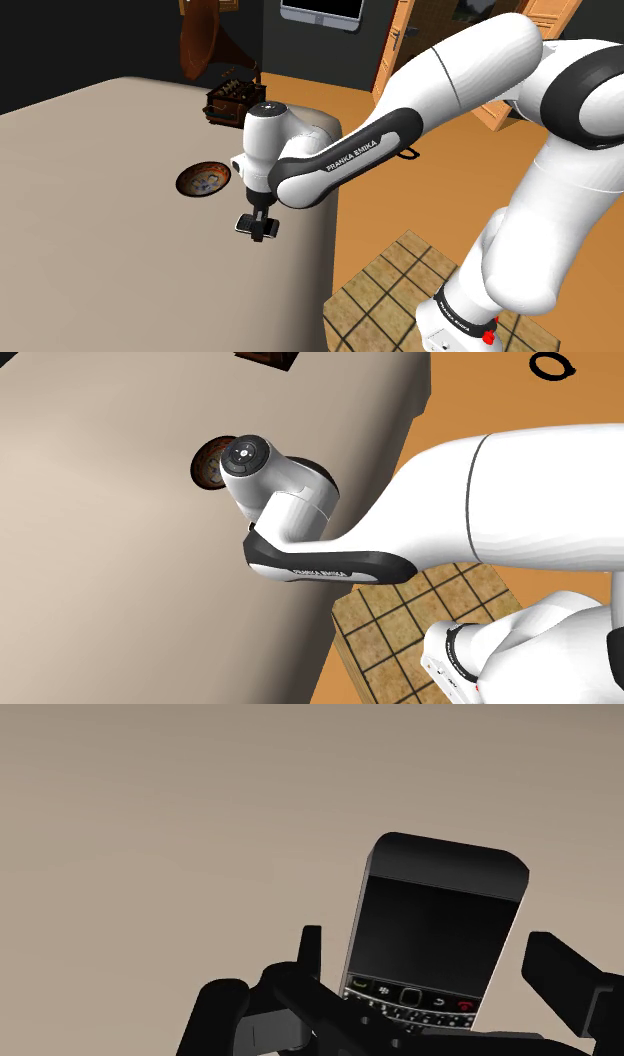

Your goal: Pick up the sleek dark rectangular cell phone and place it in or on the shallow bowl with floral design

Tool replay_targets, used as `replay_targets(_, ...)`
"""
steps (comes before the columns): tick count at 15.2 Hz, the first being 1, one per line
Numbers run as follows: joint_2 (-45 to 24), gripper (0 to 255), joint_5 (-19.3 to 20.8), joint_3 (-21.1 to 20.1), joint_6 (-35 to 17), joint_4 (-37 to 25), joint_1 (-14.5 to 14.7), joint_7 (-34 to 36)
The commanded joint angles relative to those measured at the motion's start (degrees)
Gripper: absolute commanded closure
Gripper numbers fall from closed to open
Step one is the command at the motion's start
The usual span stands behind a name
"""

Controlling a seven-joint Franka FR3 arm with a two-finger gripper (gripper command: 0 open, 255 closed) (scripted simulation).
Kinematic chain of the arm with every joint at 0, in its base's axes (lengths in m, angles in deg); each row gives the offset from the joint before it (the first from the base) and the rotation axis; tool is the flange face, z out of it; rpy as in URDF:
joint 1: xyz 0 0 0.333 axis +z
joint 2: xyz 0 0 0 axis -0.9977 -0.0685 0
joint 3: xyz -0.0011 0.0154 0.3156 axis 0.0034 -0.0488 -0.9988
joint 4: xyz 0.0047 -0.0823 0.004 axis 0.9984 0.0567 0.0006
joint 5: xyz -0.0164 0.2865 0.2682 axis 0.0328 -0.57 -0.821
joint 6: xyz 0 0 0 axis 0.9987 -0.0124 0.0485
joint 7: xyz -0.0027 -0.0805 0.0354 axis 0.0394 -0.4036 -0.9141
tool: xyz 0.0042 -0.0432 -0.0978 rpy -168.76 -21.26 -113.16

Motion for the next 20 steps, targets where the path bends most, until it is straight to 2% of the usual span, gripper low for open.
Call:
replay_targets(1,-0.06,0,0.04,0.01,-0.07,0.00,0.00,0.01)
replay_targets(4,-0.05,0,0.03,0.01,-0.06,0.00,0.00,0.01)
replay_targets(5,-0.05,255,0.03,0.01,-0.06,0.00,0.00,0.01)
replay_targets(14,-0.06,255,0.04,0.01,-0.07,0.00,0.00,0.01)
replay_targets(20,2.86,255,-1.75,-0.25,4.23,-1.63,-0.20,-1.38)
